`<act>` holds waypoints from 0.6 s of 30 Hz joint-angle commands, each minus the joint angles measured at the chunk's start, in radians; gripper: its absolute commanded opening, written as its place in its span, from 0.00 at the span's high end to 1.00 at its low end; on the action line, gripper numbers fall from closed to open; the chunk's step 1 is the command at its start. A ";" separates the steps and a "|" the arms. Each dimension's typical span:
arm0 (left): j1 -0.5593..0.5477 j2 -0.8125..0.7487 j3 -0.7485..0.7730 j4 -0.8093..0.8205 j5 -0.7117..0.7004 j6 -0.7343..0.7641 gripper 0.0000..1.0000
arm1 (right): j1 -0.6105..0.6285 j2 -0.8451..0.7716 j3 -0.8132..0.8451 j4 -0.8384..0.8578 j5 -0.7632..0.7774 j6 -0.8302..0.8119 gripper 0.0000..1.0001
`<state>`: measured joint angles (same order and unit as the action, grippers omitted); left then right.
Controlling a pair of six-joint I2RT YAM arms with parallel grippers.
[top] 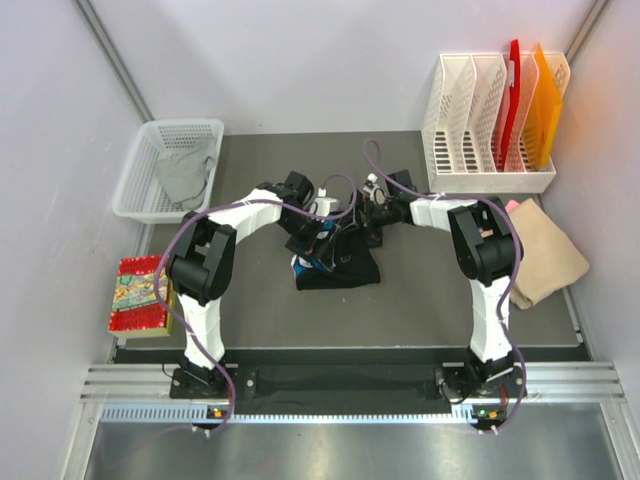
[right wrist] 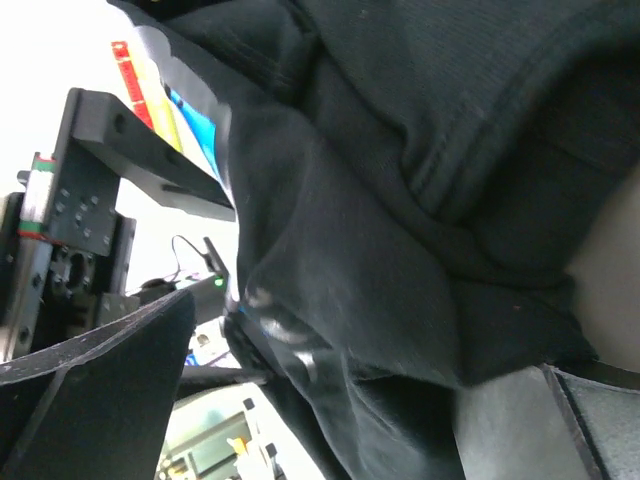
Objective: Fold and stack the t-shirts
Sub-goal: Put the neatly folded tshirt into the corner of the board with the right arm
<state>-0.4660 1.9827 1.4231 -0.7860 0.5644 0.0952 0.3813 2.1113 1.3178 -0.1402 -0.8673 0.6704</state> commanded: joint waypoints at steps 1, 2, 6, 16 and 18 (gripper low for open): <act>-0.008 0.012 -0.035 -0.062 -0.005 0.006 0.01 | 0.065 0.113 -0.038 0.117 0.111 0.021 0.00; -0.008 -0.002 -0.036 -0.065 -0.001 0.008 0.01 | 0.074 0.118 -0.043 0.132 0.105 0.043 0.00; -0.003 -0.025 -0.044 -0.076 -0.008 0.012 0.01 | 0.097 0.133 -0.037 0.179 0.073 0.066 0.05; 0.006 -0.039 -0.036 -0.091 -0.037 0.023 0.01 | 0.103 0.148 0.027 -0.019 0.091 -0.029 1.00; 0.009 -0.041 -0.029 -0.110 -0.044 0.028 0.01 | 0.091 0.127 0.050 -0.065 0.097 -0.049 1.00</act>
<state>-0.4599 1.9610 1.4033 -0.8242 0.5568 0.0998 0.4385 2.2395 1.3582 -0.0116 -0.8955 0.7441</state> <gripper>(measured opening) 0.990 0.150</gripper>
